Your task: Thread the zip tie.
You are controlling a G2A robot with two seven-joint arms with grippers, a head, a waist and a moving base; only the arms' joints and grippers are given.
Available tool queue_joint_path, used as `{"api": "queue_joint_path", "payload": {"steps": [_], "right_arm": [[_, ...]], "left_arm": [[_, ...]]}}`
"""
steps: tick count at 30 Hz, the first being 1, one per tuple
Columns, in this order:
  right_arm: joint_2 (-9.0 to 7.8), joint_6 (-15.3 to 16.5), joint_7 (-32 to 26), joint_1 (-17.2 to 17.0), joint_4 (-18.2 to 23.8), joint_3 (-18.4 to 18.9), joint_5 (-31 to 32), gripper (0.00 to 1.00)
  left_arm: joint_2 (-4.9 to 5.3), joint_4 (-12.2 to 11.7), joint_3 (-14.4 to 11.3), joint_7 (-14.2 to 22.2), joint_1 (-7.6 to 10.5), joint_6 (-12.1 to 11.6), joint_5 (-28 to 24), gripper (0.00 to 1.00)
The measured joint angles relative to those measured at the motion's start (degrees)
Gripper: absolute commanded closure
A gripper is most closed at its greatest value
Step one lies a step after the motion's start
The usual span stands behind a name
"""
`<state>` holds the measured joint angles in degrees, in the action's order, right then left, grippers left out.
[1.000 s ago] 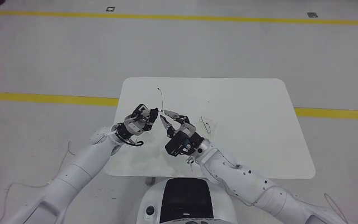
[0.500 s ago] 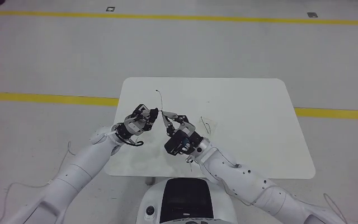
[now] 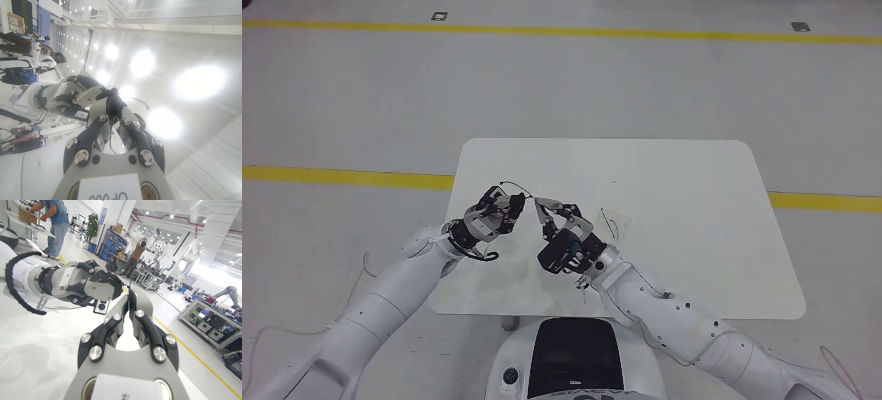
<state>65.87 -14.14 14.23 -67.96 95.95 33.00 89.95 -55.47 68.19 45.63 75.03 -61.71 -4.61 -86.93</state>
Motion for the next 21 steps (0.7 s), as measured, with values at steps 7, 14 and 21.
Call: {"api": "queue_joint_path", "payload": {"steps": [7,14,21], "right_arm": [[-0.47,0.1,-0.08,-0.48,0.14,0.63,0.0,1.0],[-1.11,0.32,-0.26,-1.22,0.52,1.39,0.0,1.0],[-1.81,0.54,-0.41,-1.85,1.12,2.04,0.0,1.0]], "left_arm": [[0.0,0.0,0.0,0.0,0.0,0.0,0.0,1.0],[0.0,0.0,0.0,0.0,0.0,0.0,0.0,1.0],[0.0,0.0,0.0,0.0,0.0,0.0,0.0,1.0]]}}
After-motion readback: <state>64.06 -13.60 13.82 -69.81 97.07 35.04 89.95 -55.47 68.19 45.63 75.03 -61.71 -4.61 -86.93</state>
